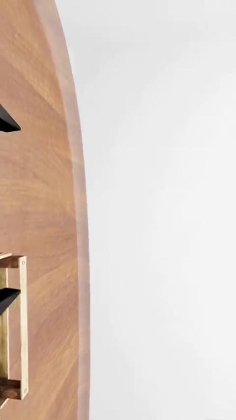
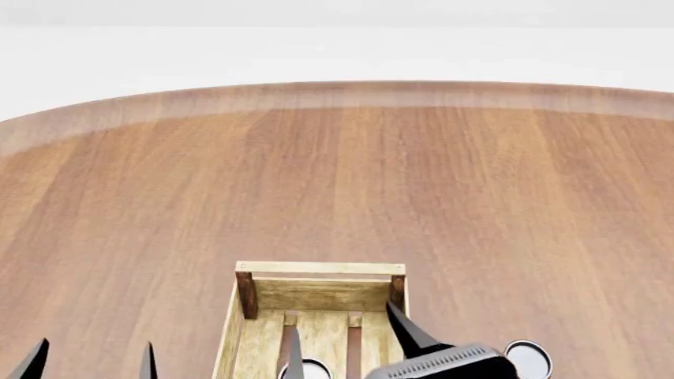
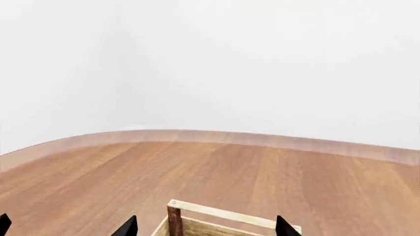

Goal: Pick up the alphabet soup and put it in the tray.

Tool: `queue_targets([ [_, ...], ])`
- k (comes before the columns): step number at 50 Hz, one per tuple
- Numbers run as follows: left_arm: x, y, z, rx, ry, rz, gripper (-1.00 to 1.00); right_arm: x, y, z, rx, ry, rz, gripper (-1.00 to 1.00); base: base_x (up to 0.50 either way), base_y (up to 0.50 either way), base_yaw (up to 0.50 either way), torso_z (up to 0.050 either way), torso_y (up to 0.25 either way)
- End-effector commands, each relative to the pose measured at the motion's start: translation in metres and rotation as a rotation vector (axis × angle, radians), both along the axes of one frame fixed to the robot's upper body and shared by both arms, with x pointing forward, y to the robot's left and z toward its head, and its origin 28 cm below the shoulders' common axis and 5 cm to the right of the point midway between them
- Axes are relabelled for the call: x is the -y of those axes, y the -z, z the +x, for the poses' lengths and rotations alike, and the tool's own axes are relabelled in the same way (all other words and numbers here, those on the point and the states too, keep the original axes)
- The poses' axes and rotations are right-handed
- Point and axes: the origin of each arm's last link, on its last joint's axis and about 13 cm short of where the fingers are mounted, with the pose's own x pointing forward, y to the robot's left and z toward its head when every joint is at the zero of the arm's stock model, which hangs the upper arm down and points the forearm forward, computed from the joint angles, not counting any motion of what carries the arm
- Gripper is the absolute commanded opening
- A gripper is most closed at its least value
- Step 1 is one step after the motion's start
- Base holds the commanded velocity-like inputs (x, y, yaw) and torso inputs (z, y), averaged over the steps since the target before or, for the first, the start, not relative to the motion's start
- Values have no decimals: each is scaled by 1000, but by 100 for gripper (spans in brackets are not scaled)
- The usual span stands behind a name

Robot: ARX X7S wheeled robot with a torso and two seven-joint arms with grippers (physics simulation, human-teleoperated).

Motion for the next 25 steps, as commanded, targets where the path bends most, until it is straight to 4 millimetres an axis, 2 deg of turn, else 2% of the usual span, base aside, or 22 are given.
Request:
queue_targets([
  [1,0,-9,-4,84,-11,-40,100,0,3,-2,59,-4,14,100,0,0,0,0,0],
  [25,1,-19,-11,188,15,-102,100,3,10,-1,194,-4,102,100,0,0,0,0,0],
])
